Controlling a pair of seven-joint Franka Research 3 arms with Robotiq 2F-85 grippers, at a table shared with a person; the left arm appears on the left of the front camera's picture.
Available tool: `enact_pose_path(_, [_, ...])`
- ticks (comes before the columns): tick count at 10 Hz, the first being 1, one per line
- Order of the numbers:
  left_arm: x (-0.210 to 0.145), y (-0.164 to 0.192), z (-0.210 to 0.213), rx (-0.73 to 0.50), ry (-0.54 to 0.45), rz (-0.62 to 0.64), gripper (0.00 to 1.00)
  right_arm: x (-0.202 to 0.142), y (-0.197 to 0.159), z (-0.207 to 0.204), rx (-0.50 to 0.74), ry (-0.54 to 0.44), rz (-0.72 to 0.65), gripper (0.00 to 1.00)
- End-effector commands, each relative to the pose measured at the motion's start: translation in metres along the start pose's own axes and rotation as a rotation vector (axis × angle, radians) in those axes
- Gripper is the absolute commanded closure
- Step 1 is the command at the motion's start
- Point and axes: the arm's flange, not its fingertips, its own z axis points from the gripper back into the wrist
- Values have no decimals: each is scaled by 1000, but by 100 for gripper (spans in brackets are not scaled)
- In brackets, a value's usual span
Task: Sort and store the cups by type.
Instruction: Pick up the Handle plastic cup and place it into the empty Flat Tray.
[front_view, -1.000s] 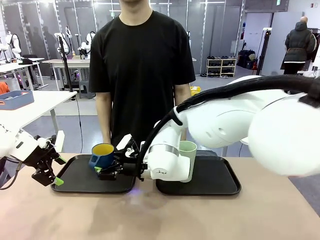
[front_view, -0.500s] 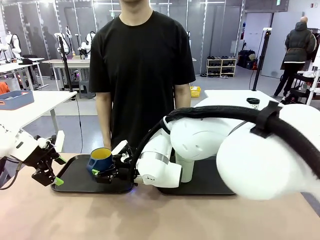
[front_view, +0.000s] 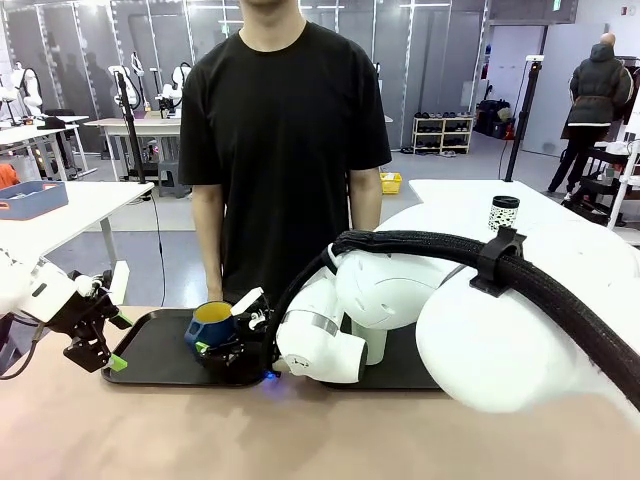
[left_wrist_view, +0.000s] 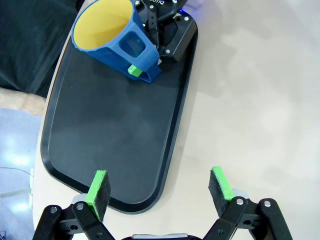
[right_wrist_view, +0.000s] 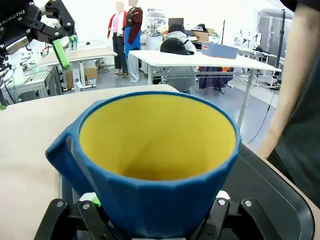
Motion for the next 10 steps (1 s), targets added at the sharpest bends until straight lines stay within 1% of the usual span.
enact_pose_path(1, [-3,-3,0,22,-11,-4,0,-14,25,-5,-42,2,20,31])
enact_pose_path(2, [-3,-3,0,22,-11,-4,0,-14,24,-4,-47,-1,19,31])
enact_pose_path(5, [-3,-3,0,22,-11,-4,0,-15,24,0,-57,39,19,31])
enact_pose_path(6, [-3,-3,0,22,-11,-4,0,-15,24,0,-53,35,15,29])
enact_pose_path(7, [-3,-3,0,22,-11,-4,0,-15,24,1,-51,36,12,23])
enact_pose_path(8, [-3,-3,0,22,-11,-4,0,-14,24,2,-49,31,10,10])
enact_pose_path(9, [-3,-3,0,22,-11,-4,0,-13,24,3,-52,30,11,3])
enact_pose_path(10, [-3,-3,0,22,-11,-4,0,-13,23,4,-52,31,11,0])
